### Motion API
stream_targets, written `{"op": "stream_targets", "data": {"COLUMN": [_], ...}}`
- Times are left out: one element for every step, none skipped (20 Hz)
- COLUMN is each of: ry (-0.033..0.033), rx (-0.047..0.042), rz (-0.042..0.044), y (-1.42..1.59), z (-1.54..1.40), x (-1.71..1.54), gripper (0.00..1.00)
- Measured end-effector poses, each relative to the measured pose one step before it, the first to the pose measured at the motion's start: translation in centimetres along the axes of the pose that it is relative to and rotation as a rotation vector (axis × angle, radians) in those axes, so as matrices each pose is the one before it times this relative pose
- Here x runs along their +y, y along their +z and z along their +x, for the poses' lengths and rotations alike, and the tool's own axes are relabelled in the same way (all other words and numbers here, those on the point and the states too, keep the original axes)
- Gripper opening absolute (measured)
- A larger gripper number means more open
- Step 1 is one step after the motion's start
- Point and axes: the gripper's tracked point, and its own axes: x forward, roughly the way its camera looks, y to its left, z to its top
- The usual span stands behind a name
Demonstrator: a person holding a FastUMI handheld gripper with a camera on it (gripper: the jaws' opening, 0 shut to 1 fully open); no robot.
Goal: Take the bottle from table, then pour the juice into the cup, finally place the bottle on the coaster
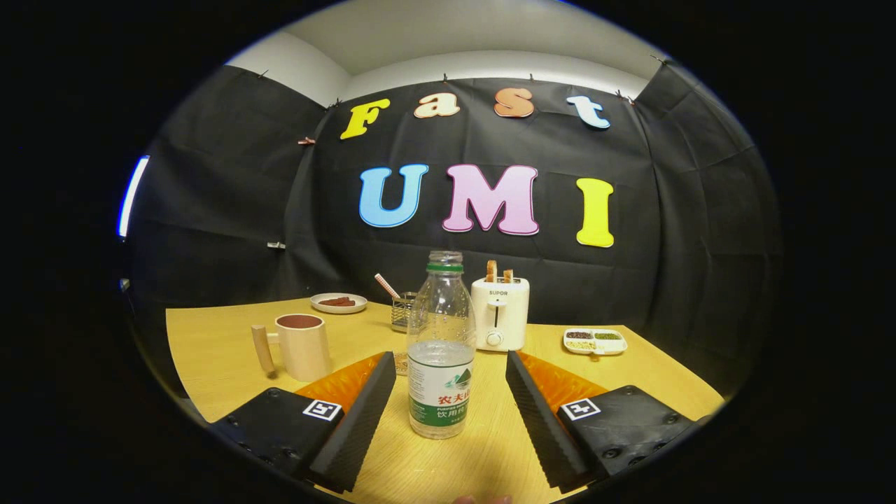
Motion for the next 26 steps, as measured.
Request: {"op": "stream_targets", "data": {"ry": [-0.00089,0.00175,-0.00563,-0.00552,-0.00962,-0.00691,-0.0027,0.00181,0.0005,-0.00181,-0.00503,-0.00461,0.00069,0.00428,0.00049,0.00125,0.00487,-0.00149,-0.00316,-0.00443,-0.00677,-0.00836,-0.01082,-0.00941,-0.00436,-0.00299], "rx": [0.00609,0.00724,0.00522,0.00532,0.00609,0.01137,0.01071,0.01023,0.00311,0.00322,0.00154,-0.00024,0.00422,0.01054,0.01162,0.00753,0.00547,0.00417,-0.00603,0.00573,0.0008,0.00071,-0.00387,-0.00359,-0.00375,0.00152], "rz": [-0.00167,0.00127,0.00296,0.00269,0.00291,0.00513,0.0095,0.01479,0.01459,0.00866,0.00264,0.00186,0.00084,-0.00112,-0.00288,-0.00041,0.00629,0.00643,0.00308,0.00187,-0.00485,-0.01233,-0.01844,-0.01797,-0.01978,-0.02051], "y": [-0.43,-0.31,-0.287,-0.251,-0.31,-0.331,-0.319,-0.151,-0.024,0.027,-0.004,-0.037,-0.108,-0.302,-0.29,-0.245,-0.189,-0.195,0.168,-0.063,0.038,-0.002,0.131,0.247,0.346,0.283], "z": [0.458,0.506,0.493,0.427,0.544,0.51,0.483,0.448,0.305,0.335,0.287,0.277,0.322,0.253,0.318,0.264,0.132,0.155,0.019,0.13,-0.075,-0.025,0.001,-0.116,0.111,0.109], "x": [0.193,0.272,0.089,-0.092,-0.161,-0.175,-0.041,0.044,0.033,-0.057,-0.128,-0.131,0.088,0.242,0.096,0.035,0.177,0.105,-0.071,-0.16,-0.122,-0.202,-0.267,-0.248,-0.076,-0.054], "gripper": [0.97,0.97,0.97,0.97,0.97,0.97,0.97,0.97,0.97,0.97,0.97,0.97,0.97,0.97,0.95,0.94,0.89,0.85,0.79,0.78,0.76,0.75,0.74,0.72,0.72,0.72]}}
